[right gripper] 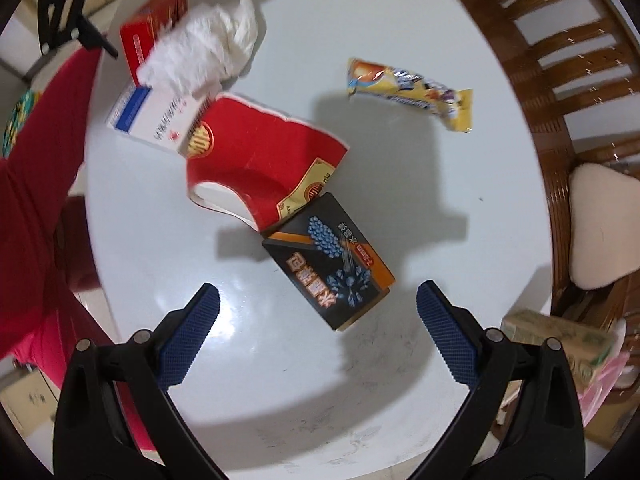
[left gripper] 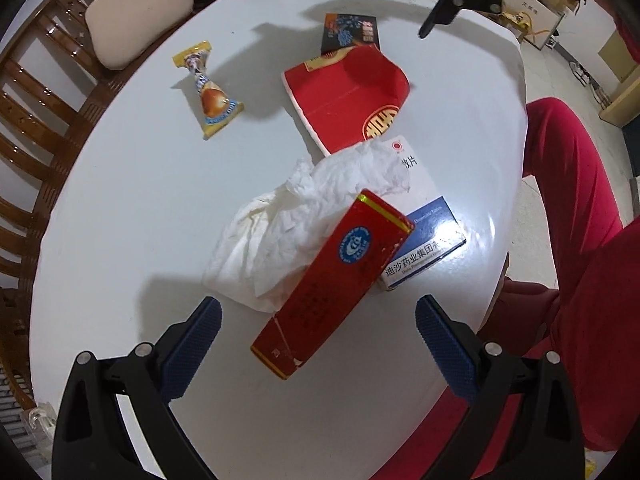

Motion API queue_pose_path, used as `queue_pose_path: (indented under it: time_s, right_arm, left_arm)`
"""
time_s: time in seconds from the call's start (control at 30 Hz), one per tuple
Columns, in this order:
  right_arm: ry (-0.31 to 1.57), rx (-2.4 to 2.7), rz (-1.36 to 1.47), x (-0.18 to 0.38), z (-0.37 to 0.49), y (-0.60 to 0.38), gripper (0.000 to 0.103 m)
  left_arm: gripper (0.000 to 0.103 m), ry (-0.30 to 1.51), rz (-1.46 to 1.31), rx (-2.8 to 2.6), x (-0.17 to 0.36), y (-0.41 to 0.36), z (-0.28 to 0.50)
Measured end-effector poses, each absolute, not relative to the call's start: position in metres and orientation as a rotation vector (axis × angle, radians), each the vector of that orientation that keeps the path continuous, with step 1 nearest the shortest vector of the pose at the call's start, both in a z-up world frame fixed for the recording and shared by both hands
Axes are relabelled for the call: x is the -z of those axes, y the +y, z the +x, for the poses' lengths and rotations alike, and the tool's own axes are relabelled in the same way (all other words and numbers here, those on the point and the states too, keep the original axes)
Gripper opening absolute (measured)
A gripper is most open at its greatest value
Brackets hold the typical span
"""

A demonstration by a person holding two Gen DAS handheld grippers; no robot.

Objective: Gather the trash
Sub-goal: 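Grasp the red box with the left tool while the right tool grasps the black box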

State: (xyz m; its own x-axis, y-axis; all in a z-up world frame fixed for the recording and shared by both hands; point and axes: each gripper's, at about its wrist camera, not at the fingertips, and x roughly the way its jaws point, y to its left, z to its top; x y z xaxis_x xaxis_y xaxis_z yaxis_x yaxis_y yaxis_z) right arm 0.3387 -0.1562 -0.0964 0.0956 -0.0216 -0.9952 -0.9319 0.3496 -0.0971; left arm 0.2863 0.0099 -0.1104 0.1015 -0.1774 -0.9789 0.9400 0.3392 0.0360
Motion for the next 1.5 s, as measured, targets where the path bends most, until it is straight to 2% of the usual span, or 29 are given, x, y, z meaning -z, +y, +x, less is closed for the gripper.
queue_pose_path:
  time_s: [0.27, 0.33, 0.4, 0.5, 0.63, 0.93, 1.03, 1.07, 1.2, 1.33, 1.5]
  right_arm:
    - [1.327, -0.909, -1.012, 0.123, 0.357, -0.149, 0.095]
    - [1.333, -0.915, -1.012, 0.127, 0.358, -0.147, 0.088]
    - [1.336, -0.916, -1.019, 0.130, 0.360, -0.146, 0.087]
    - [1.344, -0.920, -1.011, 0.136, 0.360, -0.145, 0.079]
    - [1.347, -0.910, -0.999, 0.142, 0.366, -0.146, 0.078]
    - [1.336, -0.875, -0.919, 0.145, 0.364, -0.162, 0.077]
    - [1.336, -0.865, -0.894, 0.143, 0.366, -0.167, 0.075]
    - [1.335, -0.862, -0.889, 0.143, 0.365, -0.168, 0.074]
    - [1.333, -0.849, -0.865, 0.141, 0.366, -0.178, 0.071]
    - [1.334, -0.841, -0.828, 0.140, 0.363, -0.186, 0.061]
    - [1.319, -0.785, -0.773, 0.138, 0.362, -0.194, 0.060]
  left_arm:
    - [0.095, 1.195, 0.803, 1.027, 0.118, 0.011, 0.292]
    - [0.093, 1.198, 0.794, 1.031, 0.118, 0.011, 0.293]
    - [0.088, 1.201, 0.786, 1.036, 0.118, 0.011, 0.292]
    - [0.083, 1.205, 0.779, 1.034, 0.120, 0.011, 0.293]
    - [0.079, 1.205, 0.753, 1.026, 0.118, 0.015, 0.295]
    - [0.078, 1.175, 0.732, 0.986, 0.109, 0.024, 0.289]
    - [0.072, 1.162, 0.728, 0.987, 0.106, 0.022, 0.284]
    - [0.067, 1.159, 0.726, 0.989, 0.105, 0.022, 0.284]
    - [0.061, 1.155, 0.732, 0.971, 0.106, 0.022, 0.282]
    - [0.048, 1.174, 0.713, 0.958, 0.108, 0.022, 0.281]
    - [0.040, 1.184, 0.679, 0.938, 0.108, 0.024, 0.278]
